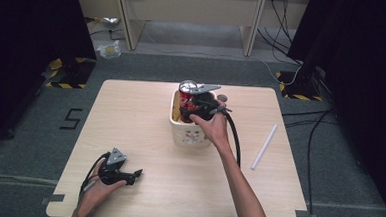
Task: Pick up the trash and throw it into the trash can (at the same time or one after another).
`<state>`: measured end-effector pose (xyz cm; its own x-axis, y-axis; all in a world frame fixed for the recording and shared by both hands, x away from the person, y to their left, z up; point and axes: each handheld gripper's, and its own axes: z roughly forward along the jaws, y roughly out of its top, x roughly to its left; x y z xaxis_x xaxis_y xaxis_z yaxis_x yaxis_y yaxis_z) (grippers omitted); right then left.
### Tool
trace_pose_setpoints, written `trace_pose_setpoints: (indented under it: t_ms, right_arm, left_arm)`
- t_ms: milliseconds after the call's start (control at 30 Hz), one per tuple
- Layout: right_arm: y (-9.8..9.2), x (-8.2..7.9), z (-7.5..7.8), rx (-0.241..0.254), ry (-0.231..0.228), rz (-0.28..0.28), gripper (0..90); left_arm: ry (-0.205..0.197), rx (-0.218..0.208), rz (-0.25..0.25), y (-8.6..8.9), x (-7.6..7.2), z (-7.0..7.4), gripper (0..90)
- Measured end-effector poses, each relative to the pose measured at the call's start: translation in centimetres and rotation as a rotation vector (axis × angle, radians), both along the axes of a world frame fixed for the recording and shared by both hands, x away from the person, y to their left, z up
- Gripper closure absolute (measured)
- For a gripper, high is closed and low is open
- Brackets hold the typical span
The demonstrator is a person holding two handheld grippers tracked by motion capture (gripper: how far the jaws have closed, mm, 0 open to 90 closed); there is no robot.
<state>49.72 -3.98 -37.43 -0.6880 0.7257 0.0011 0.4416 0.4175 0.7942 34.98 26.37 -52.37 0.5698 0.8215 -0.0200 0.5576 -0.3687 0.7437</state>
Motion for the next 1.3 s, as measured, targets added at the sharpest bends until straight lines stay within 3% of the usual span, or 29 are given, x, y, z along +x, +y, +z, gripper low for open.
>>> trace_pose_setpoints:
  t_ms: [800,1100,1300]
  right_arm:
    - [0.79,0.2,-0.91,-0.01,0.051,0.041,33.4]
    - [0.83,0.12,-0.95,-0.023,0.047,0.043,33.4]
    - [0.48,-0.07,-0.33,0.004,0.033,0.035,30.2]
  left_arm:
    - [0.003,0.0,-0.001,0.0,-0.01,0.01,14.1]
    - [0.002,-0.001,0.0,0.0,0.0,0.01,14.1]
    - [0.002,-0.001,0.0,0.0,0.0,0.01,14.0]
